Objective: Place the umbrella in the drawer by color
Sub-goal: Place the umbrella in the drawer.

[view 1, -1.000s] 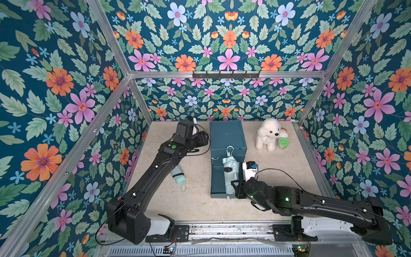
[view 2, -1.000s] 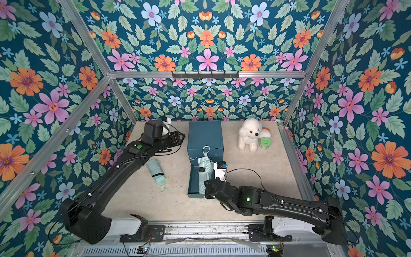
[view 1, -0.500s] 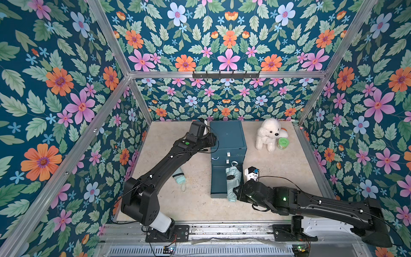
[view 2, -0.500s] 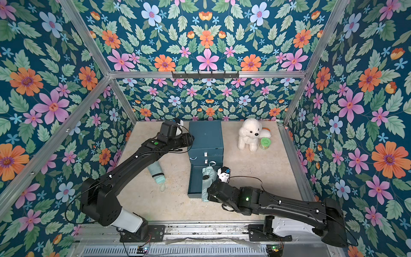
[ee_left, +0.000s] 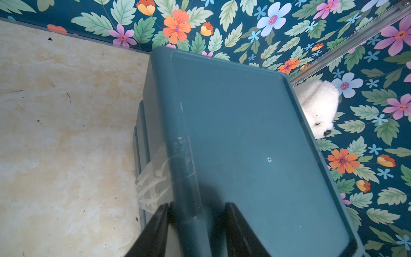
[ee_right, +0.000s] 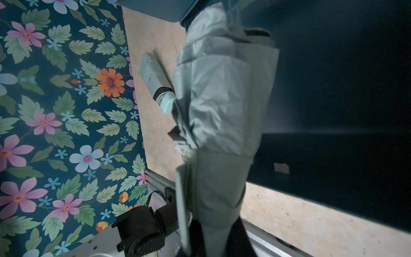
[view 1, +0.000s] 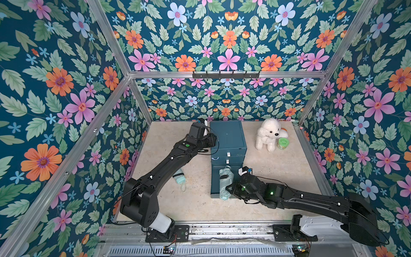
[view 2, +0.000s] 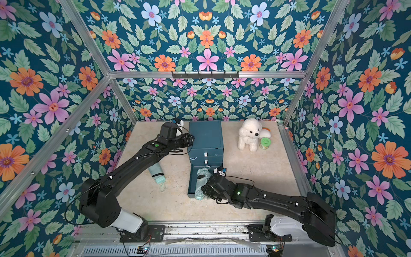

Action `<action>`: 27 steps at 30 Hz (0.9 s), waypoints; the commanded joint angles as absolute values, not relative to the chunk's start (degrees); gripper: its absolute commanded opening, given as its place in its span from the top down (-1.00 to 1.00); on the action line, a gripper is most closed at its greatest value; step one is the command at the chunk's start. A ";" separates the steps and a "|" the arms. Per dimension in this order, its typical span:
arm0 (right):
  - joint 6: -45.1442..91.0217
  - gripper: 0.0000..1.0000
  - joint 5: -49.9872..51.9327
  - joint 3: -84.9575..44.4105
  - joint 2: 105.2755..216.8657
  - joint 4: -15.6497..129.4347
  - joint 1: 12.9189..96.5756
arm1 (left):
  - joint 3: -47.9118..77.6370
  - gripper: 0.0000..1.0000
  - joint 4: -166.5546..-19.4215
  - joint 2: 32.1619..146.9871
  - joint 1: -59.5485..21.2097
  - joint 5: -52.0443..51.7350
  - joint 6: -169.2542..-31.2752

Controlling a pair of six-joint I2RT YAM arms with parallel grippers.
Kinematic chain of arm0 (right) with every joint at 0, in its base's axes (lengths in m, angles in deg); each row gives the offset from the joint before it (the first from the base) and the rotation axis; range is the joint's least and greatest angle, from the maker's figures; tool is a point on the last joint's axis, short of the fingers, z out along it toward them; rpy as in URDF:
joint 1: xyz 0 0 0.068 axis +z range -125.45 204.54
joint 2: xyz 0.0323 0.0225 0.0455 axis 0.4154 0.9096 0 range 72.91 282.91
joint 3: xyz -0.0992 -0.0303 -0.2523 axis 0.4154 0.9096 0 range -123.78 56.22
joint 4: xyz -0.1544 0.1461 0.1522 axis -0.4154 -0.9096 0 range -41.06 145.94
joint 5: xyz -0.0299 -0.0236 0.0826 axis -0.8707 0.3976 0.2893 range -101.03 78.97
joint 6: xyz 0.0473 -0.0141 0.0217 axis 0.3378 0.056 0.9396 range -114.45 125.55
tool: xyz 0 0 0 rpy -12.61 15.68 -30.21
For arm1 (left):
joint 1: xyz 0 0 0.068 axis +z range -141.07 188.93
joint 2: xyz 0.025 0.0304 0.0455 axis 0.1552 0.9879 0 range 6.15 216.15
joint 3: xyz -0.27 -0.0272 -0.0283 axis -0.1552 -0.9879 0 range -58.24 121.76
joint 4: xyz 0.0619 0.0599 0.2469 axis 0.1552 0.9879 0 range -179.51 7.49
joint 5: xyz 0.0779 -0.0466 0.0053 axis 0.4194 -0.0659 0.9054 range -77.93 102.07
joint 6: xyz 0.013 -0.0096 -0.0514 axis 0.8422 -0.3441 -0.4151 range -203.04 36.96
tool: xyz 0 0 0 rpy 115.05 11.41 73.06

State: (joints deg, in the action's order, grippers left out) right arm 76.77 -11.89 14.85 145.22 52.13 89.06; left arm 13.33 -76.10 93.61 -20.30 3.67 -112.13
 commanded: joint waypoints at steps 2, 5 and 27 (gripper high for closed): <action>76.73 1.00 -10.60 12.76 149.37 59.32 87.38 | 12.38 0.11 -68.40 94.34 -20.25 5.40 -109.82; 76.21 1.00 -9.71 11.79 152.25 61.52 86.64 | 12.25 0.12 -68.50 94.36 -20.25 5.15 -109.68; 73.05 1.00 -14.50 10.50 161.14 64.42 86.51 | 11.97 0.19 -68.46 94.74 -20.34 4.69 -108.97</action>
